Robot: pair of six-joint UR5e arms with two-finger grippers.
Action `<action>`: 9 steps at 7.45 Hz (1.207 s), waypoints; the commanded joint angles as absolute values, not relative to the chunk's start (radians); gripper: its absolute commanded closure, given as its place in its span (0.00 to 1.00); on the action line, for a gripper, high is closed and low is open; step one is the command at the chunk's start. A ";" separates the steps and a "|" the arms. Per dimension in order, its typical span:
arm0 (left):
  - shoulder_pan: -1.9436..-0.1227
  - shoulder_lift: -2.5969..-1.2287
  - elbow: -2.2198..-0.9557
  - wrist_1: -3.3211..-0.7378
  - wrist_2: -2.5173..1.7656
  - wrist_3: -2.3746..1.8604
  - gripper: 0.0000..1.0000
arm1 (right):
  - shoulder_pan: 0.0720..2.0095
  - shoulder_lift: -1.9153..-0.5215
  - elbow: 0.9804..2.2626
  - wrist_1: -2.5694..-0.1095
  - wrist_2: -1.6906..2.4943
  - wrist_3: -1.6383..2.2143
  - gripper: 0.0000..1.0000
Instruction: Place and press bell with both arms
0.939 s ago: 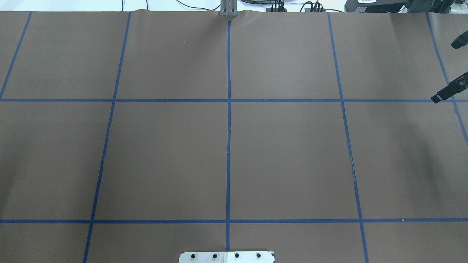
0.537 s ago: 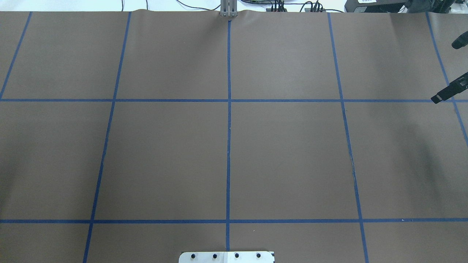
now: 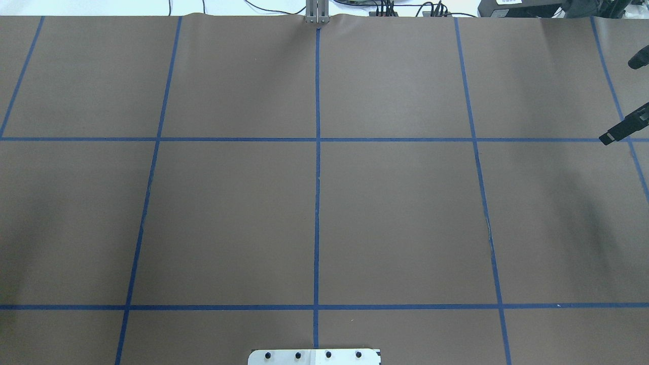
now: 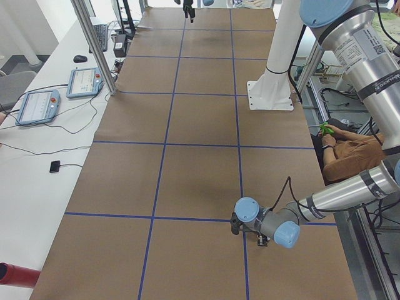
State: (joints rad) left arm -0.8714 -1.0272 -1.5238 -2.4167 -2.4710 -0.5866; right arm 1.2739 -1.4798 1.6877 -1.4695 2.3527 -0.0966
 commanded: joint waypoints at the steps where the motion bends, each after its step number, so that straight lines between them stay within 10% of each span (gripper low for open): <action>1: -0.807 -1.054 -1.659 -2.364 -2.535 -0.748 1.00 | 1.272 -1.477 1.668 -1.470 2.352 -0.097 0.00; 9: -0.666 -2.109 -1.696 -1.466 -2.408 -1.167 1.00 | 1.267 -1.465 1.632 -1.470 2.355 -0.097 0.00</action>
